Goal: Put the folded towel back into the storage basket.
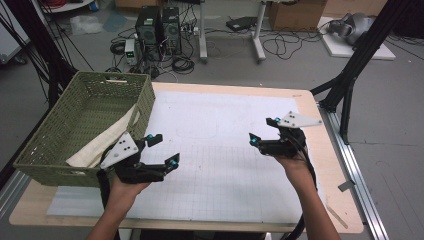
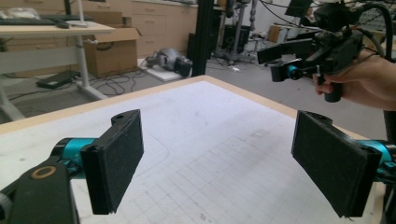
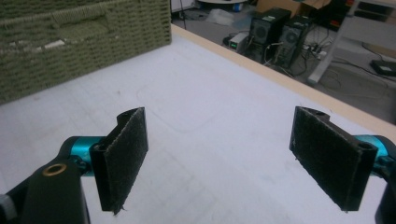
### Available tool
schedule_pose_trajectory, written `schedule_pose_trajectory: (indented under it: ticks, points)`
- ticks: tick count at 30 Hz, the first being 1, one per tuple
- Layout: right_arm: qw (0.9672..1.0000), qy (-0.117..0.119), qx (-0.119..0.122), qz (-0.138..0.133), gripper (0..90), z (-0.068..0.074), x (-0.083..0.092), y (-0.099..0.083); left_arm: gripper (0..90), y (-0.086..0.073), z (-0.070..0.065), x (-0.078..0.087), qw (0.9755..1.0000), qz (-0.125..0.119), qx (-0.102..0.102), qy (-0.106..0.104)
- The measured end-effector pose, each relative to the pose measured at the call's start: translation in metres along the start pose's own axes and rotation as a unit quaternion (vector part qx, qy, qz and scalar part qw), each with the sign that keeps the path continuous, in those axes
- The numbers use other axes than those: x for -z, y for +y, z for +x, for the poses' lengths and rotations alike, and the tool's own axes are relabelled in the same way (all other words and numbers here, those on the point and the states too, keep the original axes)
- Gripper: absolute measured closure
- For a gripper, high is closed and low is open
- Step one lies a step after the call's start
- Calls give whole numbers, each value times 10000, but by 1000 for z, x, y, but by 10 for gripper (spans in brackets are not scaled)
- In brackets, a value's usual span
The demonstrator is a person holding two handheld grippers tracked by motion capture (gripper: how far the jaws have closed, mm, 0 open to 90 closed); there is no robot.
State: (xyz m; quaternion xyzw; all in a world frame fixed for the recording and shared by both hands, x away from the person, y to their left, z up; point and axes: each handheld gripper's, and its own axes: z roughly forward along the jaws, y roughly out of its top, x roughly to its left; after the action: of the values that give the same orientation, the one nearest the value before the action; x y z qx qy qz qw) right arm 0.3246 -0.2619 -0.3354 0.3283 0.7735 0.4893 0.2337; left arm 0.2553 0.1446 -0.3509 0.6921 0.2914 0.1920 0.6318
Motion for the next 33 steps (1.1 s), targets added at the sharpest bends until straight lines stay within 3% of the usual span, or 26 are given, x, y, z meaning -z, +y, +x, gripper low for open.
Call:
schedule_pose_trajectory:
  ticks: [8, 12, 15, 18, 24, 33]
  points:
    - [9991, -378, -185, -16, 181, 3, 30, -41, 173, -20, -3, -16, 9998, 20, 1, -184]
    - [9976, -610, -315, -97, 172, 11, 41, -61, 174, -29, 0, -19, 9997, 61, -32, -238]
    - [9964, -801, -284, -56, 172, 17, 47, -73, 174, -34, 0, -20, 9996, 104, -50, -243]
    - [9959, -818, -378, -114, 172, 21, 52, -83, 174, -39, -1, -19, 9994, 215, -148, -220]
    - [9941, -968, -444, -192, 172, 26, 55, -97, 179, -42, -4, -20, 9993, 245, -148, -232]
    - [9948, -974, -303, -54, 172, 27, 52, -98, 179, -46, -5, -23, 9992, 300, -139, -215]
